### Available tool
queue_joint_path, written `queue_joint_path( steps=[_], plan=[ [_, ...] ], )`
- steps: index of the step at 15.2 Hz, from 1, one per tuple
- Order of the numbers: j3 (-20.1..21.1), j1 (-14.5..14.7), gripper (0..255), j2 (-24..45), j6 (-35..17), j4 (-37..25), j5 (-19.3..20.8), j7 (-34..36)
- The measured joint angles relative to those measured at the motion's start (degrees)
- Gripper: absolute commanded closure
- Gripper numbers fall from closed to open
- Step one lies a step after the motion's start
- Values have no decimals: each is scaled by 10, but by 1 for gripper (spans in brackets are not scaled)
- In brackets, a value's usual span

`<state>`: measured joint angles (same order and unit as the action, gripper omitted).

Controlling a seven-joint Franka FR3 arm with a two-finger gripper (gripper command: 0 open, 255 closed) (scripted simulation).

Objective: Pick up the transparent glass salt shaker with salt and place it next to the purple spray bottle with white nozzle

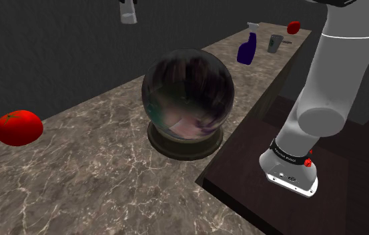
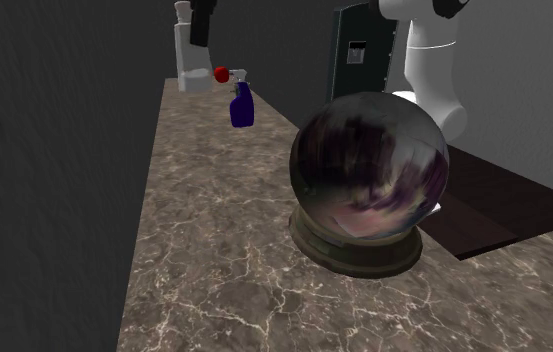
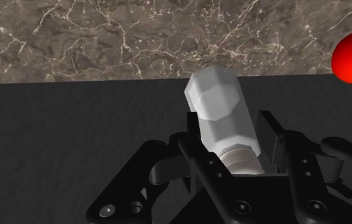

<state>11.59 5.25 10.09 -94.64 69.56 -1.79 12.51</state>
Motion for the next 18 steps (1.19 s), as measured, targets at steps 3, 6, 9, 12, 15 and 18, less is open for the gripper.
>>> queue_joint_path(
  steps=[3,6,9,12,15,18],
  plan=[
    [-15,-27,255,-62,-19,83,-24,-39],
    [-33,-49,255,-104,-23,132,-41,-78],
    [-53,-67,255,-148,-26,182,-55,-116],
    [-78,-85,255,-178,-22,213,-65,-159],
    [-102,-100,255,-211,-21,251,-72,-198],
    [-126,-115,255,-228,-13,266,-76,-236]
  ],
)
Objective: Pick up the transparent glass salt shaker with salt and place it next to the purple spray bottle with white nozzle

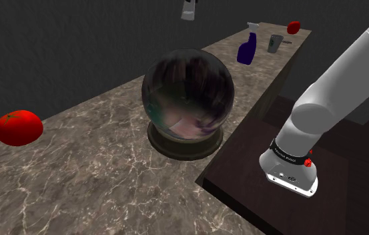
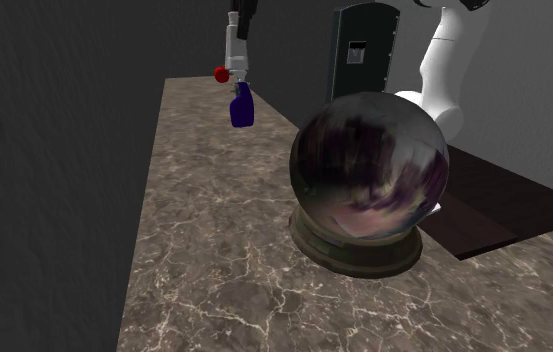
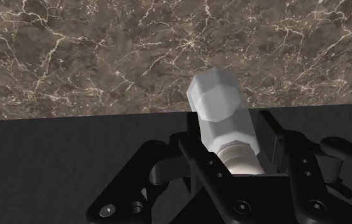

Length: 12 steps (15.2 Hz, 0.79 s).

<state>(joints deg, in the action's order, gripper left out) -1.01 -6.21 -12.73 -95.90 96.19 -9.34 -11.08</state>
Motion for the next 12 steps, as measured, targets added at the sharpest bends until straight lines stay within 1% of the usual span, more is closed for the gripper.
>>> queue_joint_path(
  steps=[3,8,12],
  plan=[
    [-28,-16,255,-21,7,21,-2,-42],
    [-74,-40,255,-43,25,38,0,-110],
    [-114,-58,255,-43,41,31,2,-166]
  ],
)
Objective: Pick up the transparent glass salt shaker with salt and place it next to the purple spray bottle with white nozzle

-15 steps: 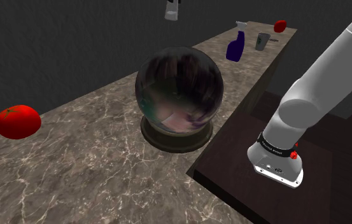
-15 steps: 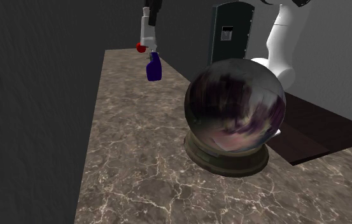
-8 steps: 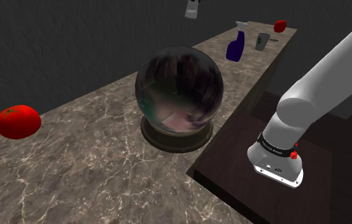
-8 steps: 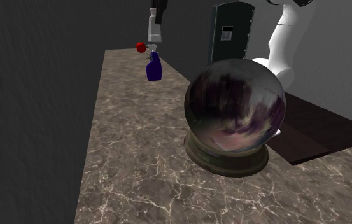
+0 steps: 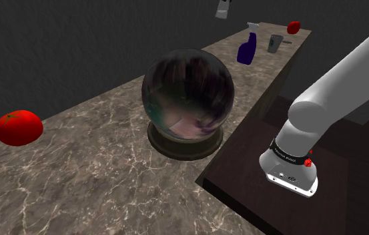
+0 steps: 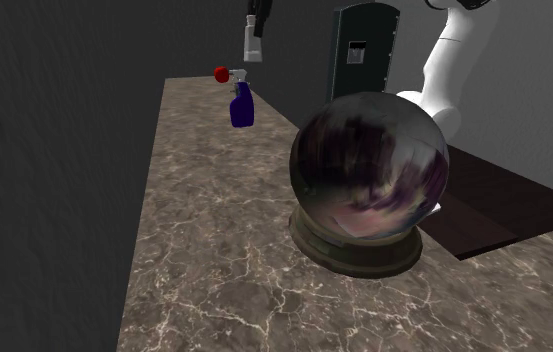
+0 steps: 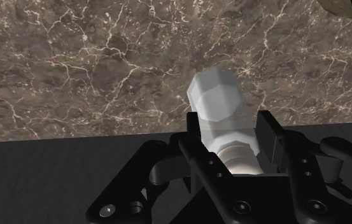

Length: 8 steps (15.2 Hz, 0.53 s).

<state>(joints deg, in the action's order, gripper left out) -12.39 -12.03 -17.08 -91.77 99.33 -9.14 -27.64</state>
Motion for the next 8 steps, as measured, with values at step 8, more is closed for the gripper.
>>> queue_joint_path(
  steps=[8],
  plan=[
    [-84,-37,255,24,37,-38,-1,-116]
  ],
)
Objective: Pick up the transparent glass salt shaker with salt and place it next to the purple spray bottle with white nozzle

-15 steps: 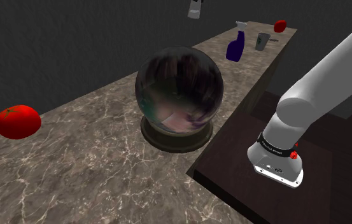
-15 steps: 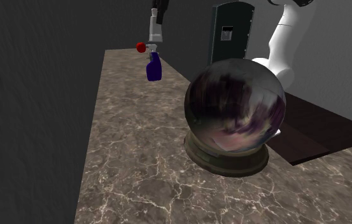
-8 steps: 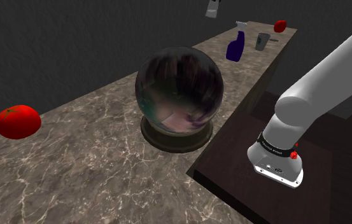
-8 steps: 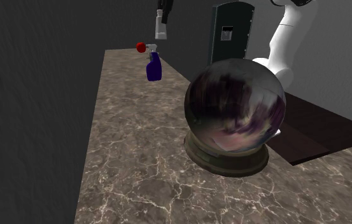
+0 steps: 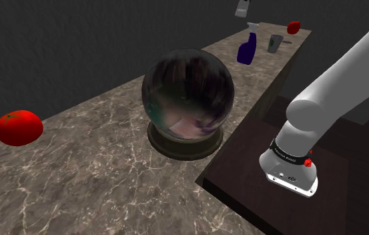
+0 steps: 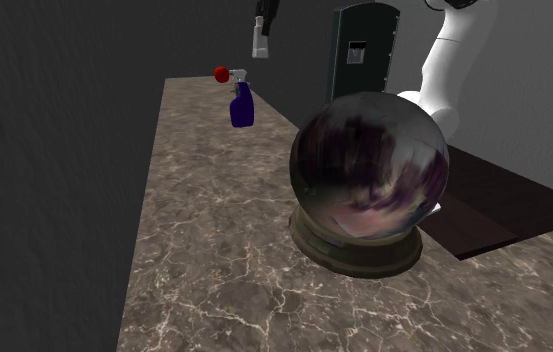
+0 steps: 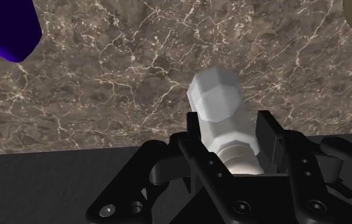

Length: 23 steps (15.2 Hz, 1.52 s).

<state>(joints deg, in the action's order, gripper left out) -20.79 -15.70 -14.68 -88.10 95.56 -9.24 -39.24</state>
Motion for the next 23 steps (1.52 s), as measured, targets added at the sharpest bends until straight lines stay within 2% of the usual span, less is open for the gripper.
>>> queue_joint_path(
  steps=[9,12,16,19,23],
  plan=[
    [-103,-47,255,90,56,-107,-35,-141],
    [-140,-73,255,143,82,-162,-65,-195],
    [-180,-123,255,217,124,-241,-113,-264],
    [-183,-128,255,220,111,-228,-115,-278],
    [-179,-116,255,198,70,-170,-98,-279]
  ],
)
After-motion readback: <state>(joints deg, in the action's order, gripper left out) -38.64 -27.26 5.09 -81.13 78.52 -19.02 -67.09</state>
